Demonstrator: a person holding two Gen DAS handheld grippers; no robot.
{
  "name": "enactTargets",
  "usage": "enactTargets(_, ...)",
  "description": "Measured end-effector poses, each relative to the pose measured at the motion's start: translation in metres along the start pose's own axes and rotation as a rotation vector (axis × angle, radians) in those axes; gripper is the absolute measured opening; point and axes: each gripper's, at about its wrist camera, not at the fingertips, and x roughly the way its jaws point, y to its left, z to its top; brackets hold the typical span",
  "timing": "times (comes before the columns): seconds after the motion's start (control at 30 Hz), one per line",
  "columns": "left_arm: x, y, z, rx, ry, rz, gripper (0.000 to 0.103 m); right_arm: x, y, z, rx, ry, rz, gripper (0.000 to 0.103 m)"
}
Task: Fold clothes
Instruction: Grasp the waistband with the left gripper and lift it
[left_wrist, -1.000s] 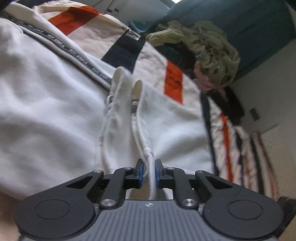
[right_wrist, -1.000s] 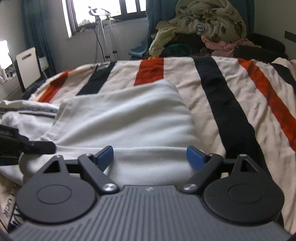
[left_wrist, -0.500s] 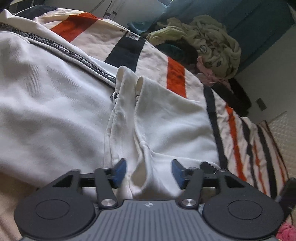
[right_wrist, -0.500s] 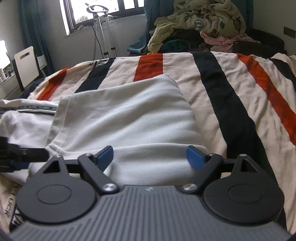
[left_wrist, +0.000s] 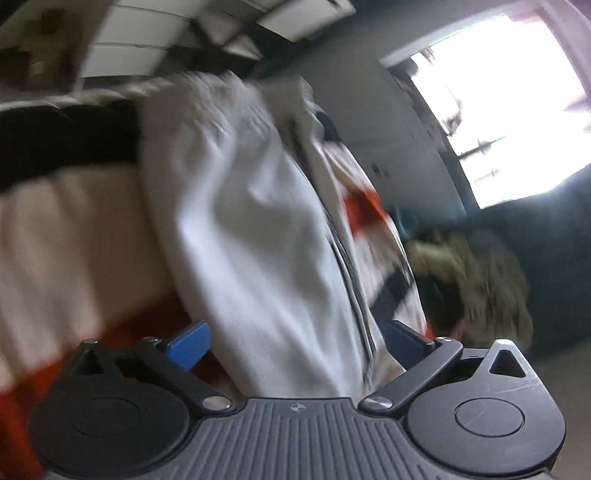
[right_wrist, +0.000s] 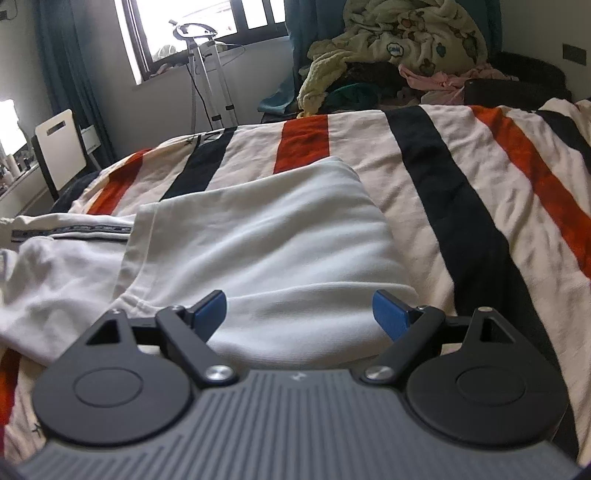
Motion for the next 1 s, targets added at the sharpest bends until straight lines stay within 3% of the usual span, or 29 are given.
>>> enactTargets(0.3,0.039,0.065,0.057,-0.228,0.007,0.029,0.098,0.012,0.008,-0.004,-0.027,0.022,-0.013,0.087)
enactTargets(0.47,0.041,0.066,0.069,-0.193,-0.098,0.023,0.089,0.012,0.011,-0.006,-0.038,0.02,-0.024,0.087)
enactTargets(0.5,0.042,0.068,0.072,-0.192,-0.115,0.024,0.081,0.013,0.012,-0.006,-0.044,0.021,-0.028,0.087)
enactTargets(0.57,0.044,0.071,0.076,-0.192,-0.148,0.026,0.077,0.013,0.012,-0.007,-0.052,0.023,-0.034,0.087)
enactTargets(0.7,0.05,0.074,0.088,-0.094,-0.193,0.083,0.052,0.016,0.015,-0.007,-0.068,0.023,-0.038,0.087)
enactTargets(0.73,0.048,0.073,0.088,-0.073,-0.205,0.096,0.034,0.017,0.015,-0.007,-0.076,0.023,-0.041,0.087)
enactTargets(0.83,0.031,0.055,0.088,0.048,-0.287,0.103,0.016,0.02,0.013,-0.007,-0.084,0.026,-0.057,0.087)
enactTargets(1.0,0.017,-0.027,0.069,0.357,-0.478,0.159,0.01,0.022,0.008,-0.004,-0.056,0.029,-0.063,0.087)
